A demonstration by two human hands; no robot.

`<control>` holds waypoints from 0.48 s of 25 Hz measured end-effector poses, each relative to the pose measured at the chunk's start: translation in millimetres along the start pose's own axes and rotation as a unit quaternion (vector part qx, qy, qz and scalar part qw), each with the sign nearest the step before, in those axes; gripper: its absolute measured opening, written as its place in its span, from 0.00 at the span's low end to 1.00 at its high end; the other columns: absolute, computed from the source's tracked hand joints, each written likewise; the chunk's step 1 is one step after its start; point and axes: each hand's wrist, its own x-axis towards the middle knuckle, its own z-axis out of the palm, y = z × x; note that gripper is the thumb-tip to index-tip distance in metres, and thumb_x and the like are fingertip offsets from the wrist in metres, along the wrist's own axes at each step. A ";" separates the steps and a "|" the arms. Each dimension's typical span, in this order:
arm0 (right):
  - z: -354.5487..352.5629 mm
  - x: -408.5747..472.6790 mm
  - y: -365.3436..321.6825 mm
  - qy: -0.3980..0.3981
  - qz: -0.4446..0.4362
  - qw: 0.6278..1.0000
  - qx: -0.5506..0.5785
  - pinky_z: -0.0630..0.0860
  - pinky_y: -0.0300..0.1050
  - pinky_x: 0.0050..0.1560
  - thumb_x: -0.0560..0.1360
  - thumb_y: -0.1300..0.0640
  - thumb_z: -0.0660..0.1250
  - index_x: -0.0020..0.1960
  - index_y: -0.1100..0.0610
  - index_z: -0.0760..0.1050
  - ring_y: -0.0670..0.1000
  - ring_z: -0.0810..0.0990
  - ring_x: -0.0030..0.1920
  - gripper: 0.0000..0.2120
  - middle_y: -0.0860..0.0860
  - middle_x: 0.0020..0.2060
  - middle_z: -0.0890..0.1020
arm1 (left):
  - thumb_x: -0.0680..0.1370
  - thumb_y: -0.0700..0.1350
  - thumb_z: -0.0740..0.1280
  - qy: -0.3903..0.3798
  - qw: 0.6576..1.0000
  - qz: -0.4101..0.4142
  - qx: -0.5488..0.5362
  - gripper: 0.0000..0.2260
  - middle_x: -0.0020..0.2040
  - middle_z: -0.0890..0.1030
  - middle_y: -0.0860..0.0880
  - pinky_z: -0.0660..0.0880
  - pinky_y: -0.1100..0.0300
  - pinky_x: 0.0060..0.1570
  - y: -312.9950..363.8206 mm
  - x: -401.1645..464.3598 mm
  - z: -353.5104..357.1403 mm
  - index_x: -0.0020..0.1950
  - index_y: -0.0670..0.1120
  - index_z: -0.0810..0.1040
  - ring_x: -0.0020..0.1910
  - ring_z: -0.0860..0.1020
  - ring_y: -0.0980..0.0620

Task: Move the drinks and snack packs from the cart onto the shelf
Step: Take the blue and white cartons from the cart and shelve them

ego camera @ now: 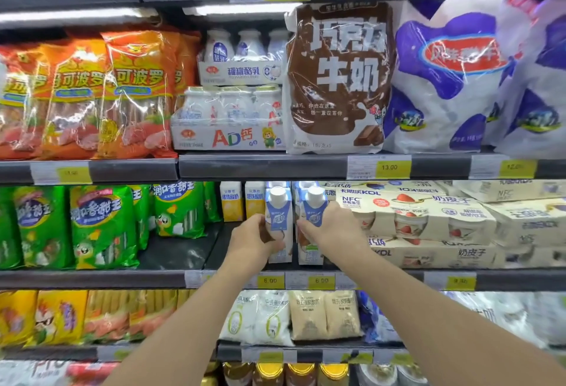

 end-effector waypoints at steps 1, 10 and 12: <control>0.8 -0.5 -1.7 0.007 0.008 1.000 -0.004 0.72 0.46 0.41 0.76 0.38 0.67 0.55 0.60 0.70 0.54 0.75 0.42 0.25 0.54 0.44 0.77 | 0.69 0.45 0.78 -0.001 1.000 0.006 0.000 0.14 0.48 0.84 0.53 0.81 0.49 0.51 -0.5 1.5 -0.1 0.51 0.52 0.79 0.47 0.82 0.52; 11.2 -2.3 -9.7 0.013 0.011 0.999 -0.030 0.76 0.48 0.42 0.75 0.39 0.67 0.57 0.61 0.72 0.57 0.81 0.47 0.26 0.59 0.52 0.79 | 0.70 0.44 0.77 -0.010 0.999 0.030 0.017 0.14 0.46 0.83 0.54 0.78 0.60 0.42 -2.3 4.7 -3.4 0.51 0.50 0.78 0.45 0.81 0.54; 11.7 -2.6 -11.0 0.016 0.016 0.999 -0.036 0.80 0.50 0.48 0.76 0.39 0.67 0.58 0.61 0.71 0.58 0.81 0.51 0.26 0.59 0.53 0.79 | 0.70 0.43 0.78 -0.012 0.999 0.035 0.022 0.14 0.46 0.83 0.54 0.73 0.65 0.36 -1.7 4.2 -4.2 0.52 0.49 0.78 0.44 0.80 0.55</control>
